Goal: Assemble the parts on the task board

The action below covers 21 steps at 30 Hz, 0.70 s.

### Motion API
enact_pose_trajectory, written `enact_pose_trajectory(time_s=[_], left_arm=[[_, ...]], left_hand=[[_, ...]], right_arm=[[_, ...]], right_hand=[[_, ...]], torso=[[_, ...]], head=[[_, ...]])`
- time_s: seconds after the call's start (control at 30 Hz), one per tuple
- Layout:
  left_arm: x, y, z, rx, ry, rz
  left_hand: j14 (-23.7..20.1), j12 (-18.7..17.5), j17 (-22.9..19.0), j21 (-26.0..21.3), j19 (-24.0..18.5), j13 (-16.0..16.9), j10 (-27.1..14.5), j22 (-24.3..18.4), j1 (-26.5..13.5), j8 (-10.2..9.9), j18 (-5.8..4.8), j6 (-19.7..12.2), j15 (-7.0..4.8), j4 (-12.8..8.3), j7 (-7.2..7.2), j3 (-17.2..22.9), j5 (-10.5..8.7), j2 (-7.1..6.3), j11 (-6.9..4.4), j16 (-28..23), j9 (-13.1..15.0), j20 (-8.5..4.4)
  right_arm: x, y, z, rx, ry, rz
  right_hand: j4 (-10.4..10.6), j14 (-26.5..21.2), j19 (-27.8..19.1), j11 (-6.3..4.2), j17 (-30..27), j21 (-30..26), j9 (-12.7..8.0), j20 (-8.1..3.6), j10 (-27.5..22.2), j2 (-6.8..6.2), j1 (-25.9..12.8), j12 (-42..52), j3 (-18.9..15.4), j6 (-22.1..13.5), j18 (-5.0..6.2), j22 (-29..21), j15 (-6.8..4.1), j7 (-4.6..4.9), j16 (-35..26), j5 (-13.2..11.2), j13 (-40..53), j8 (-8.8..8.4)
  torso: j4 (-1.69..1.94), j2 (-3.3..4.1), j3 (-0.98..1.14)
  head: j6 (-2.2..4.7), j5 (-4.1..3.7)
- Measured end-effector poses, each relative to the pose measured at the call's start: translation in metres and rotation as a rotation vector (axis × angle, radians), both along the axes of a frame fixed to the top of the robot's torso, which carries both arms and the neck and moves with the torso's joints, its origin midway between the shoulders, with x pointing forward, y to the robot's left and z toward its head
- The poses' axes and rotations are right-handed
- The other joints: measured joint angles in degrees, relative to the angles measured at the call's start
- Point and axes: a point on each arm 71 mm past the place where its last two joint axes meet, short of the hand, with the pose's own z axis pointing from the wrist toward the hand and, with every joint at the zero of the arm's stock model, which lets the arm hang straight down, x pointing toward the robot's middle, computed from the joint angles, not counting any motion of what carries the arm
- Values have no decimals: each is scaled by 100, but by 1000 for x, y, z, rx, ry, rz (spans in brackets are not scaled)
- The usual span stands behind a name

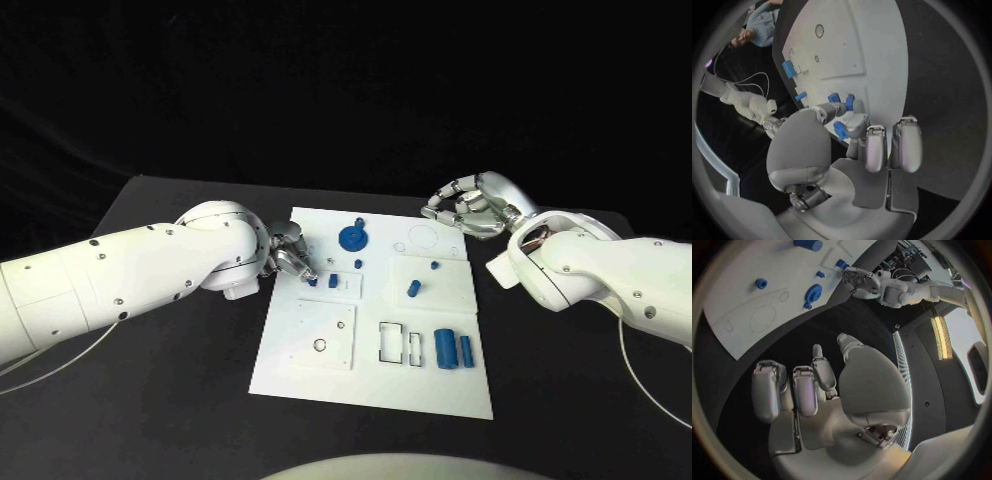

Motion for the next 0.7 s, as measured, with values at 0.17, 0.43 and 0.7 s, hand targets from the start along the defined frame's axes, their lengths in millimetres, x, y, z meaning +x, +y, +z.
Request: enact_pose_trajectory(time_s=[0.17,0.43,0.7], left_arm=[[0,-1,0,0,1,-1],[0,-1,0,1,3,-4],[0,-1,1,4,6,-8]], left_hand=[[0,74,0,0,20,85,39,0,-29,-27,0,91,0,108,-63,-155,0,-29,-2,23,-16,-20],[0,106,0,0,20,126,42,0,-29,-28,0,100,0,118,-57,-194,0,-29,-4,22,-30,-20],[20,106,0,-1,20,153,60,0,-29,-34,0,119,-20,122,-76,-221,0,-29,-22,22,-42,-20]], right_arm=[[0,0,0,0,0,0],[0,0,0,0,0,-1],[0,-1,0,0,0,-1]], right_hand=[[0,0,0,0,0,0,0,0,0,0,0,0,0,0,0,0,0,0,0,0,0,0],[0,0,0,0,0,0,-1,0,0,0,0,0,0,0,0,-1,0,0,0,0,0,-1],[0,0,0,0,0,0,-1,0,0,0,0,0,0,0,0,-2,0,0,0,0,0,-1]], torso=[[-1,0,-1],[-1,0,-1],[-1,1,0]], head=[[-1,4],[-4,1],[-12,1]])
